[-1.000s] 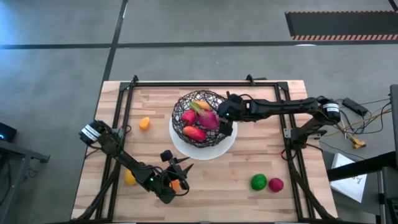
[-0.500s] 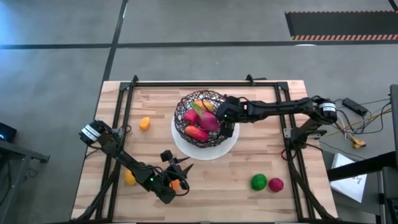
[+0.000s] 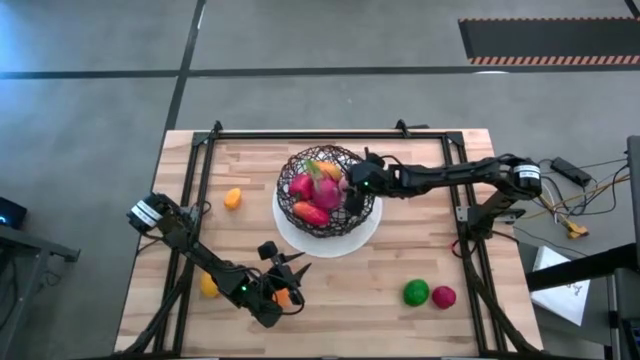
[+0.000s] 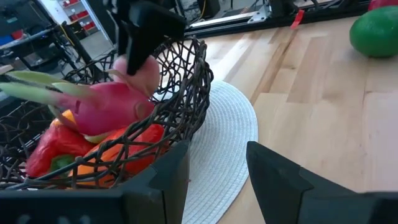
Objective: Build produce basket
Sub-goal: Put the peach into the wire basket
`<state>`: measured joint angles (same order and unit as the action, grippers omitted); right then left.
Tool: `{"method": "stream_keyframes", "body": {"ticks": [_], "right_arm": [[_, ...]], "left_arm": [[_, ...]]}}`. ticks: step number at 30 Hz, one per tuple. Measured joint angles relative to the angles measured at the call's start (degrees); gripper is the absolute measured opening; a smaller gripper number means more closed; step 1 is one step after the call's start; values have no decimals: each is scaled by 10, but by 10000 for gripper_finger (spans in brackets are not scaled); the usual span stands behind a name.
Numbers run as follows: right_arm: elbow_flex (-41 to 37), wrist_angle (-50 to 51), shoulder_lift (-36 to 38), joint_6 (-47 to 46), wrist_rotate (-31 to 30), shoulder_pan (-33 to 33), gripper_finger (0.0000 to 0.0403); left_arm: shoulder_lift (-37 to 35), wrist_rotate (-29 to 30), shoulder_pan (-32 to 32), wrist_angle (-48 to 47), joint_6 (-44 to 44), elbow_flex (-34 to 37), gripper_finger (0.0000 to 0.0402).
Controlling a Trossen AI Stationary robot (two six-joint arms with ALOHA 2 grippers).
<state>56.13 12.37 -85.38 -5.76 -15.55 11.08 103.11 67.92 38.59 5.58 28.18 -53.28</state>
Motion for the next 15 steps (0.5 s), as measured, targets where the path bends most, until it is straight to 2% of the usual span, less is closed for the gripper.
{"method": "stream_keyframes", "body": {"ticks": [8,15], "right_arm": [[-22,-11,0,28,1,11,271],[9,-8,25,63,-1,11,313]], "left_arm": [[0,0,0,0,0,0,144],[0,0,0,0,0,0,144]]}}
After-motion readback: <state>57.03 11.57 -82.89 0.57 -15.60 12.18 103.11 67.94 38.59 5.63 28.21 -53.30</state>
